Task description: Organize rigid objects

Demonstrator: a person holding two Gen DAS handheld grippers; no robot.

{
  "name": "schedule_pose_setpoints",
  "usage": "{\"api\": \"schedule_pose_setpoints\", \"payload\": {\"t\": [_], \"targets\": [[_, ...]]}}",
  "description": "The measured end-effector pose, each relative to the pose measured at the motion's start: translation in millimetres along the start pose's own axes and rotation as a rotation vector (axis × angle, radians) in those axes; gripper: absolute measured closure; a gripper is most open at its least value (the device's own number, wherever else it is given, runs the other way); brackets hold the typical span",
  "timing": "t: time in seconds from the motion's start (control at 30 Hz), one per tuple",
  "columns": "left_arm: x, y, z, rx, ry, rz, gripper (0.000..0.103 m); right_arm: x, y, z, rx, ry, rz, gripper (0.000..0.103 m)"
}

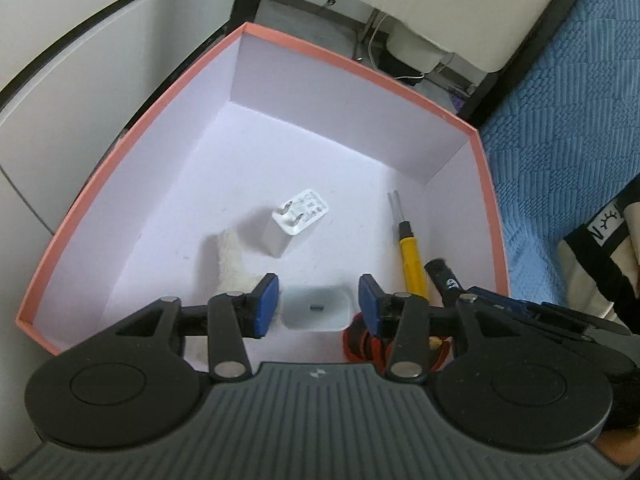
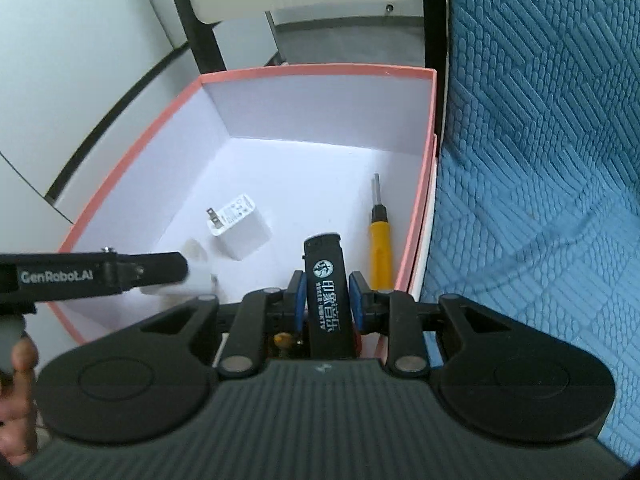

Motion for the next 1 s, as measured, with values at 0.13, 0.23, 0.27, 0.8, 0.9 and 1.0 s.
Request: {"api": "schedule_pose_setpoints", "payload": {"t": [0.13, 0.23, 0.27, 0.8, 0.9, 1.0], "targets": [[-12, 0, 6, 0.012, 0.005, 0.03, 0.047, -8, 4, 3, 0.013, 0.014, 0.0, 0.074], [-29, -2, 13, 0.023, 0.006, 0.067, 0.047, -25, 3, 0, -0.01, 0.033, 0.043, 0.074], [-36, -3, 16, 0.028, 0.002, 0.084, 0.047, -30, 3, -2, -0.019, 0.033, 0.056, 0.074], [-131, -51, 63, 0.051, -0.03, 0.301, 0.047, -144, -24, -2, -0.115, 0.056, 0.295, 0.074], [-141, -64, 66, 0.036, -0.037, 0.321, 0.047, -158, -34, 3, -0.121, 0.06, 0.321, 0.074], [-149, -81, 73, 0.039, -0.036, 0.335, 0.047, -172, -46, 10, -0.124, 0.062, 0.338, 0.074]]}}
Point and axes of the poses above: each gripper's, at about its wrist camera, not at the fingertips, and x roughly the way its jaws point, z to its right, y to its top, the point moved 1 cm from there along x, roughly the way its jaws point, and after that the axes turned 13 degrees about -z, right-handed, at the moved point
